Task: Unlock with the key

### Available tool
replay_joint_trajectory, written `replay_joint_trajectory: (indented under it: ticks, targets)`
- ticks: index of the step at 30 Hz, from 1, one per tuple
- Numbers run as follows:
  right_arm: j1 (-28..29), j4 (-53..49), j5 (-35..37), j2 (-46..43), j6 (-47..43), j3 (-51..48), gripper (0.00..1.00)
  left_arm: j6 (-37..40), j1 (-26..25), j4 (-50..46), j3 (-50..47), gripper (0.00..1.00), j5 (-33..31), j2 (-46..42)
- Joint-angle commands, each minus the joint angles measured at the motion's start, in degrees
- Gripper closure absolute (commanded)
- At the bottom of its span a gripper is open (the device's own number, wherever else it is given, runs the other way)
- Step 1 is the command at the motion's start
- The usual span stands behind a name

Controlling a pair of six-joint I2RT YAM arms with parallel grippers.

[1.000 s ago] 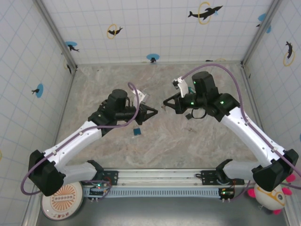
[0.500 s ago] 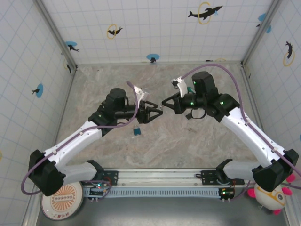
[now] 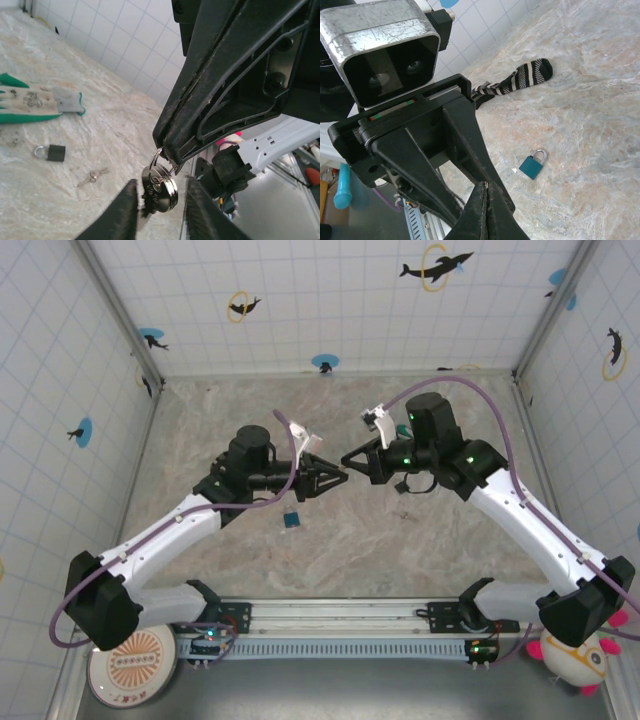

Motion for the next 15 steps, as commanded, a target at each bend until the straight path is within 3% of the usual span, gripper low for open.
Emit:
replay_joint_trajectory:
  ticks: [1, 7, 15]
  targets:
    - [-0.19, 1.54, -0.45, -0.16, -0.12, 0.33, 1.0, 1.07, -0.11, -1.2, 0.66, 0.8, 0.9, -1.11]
    - [-0.36, 1.59, 0.18, -0.51, -0.13, 0.02, 1.0, 2.3, -0.15, -4.19, 0.7, 0.88, -0.16, -1.29]
    - [-0.58, 1.4, 0.64, -0.95, -0.22, -0.38, 1.0, 3.56, -0.11, -7.38, 0.38, 0.87, -1.9, -1.82]
